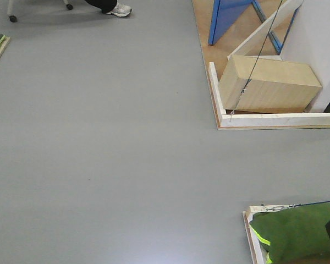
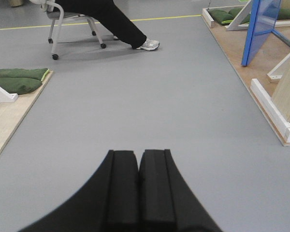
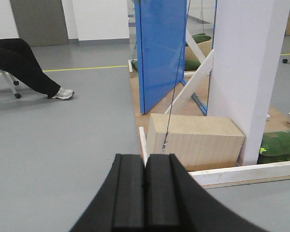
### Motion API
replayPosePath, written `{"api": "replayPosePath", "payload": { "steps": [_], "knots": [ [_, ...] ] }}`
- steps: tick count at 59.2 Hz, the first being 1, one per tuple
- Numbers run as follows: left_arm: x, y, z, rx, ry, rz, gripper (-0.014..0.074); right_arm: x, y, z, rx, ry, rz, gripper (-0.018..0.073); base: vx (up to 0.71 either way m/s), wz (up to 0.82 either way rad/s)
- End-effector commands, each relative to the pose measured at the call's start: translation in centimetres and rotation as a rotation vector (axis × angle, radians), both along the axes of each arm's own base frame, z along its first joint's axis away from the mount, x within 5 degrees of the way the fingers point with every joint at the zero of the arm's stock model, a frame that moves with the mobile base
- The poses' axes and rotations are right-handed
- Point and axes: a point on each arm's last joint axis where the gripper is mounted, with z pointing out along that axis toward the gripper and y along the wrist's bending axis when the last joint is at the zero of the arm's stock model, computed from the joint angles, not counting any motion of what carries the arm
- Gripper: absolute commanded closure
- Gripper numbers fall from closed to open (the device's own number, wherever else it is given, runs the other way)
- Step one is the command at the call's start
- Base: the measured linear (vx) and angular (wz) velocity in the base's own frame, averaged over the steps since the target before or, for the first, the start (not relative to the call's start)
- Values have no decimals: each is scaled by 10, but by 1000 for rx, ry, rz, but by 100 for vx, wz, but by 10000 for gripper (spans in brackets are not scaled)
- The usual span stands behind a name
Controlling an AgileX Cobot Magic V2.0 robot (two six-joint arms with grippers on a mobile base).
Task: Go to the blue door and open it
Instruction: 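Drive the base forward alongside the wooden platform toward the blue door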
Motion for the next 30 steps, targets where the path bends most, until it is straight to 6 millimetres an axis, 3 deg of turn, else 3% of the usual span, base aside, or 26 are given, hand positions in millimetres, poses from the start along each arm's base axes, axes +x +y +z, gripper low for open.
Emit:
{"api": "replayPosePath", "payload": {
  "steps": [1, 30],
  "knots": [
    [1, 0, 7, 2, -92, -7, 526, 0, 0, 2, -13, -87, -1, 557, 0, 0],
    [1, 0, 7, 2, -92, -7, 526, 0, 0, 2, -13, -84, -1, 557, 5, 0]
  ]
}}
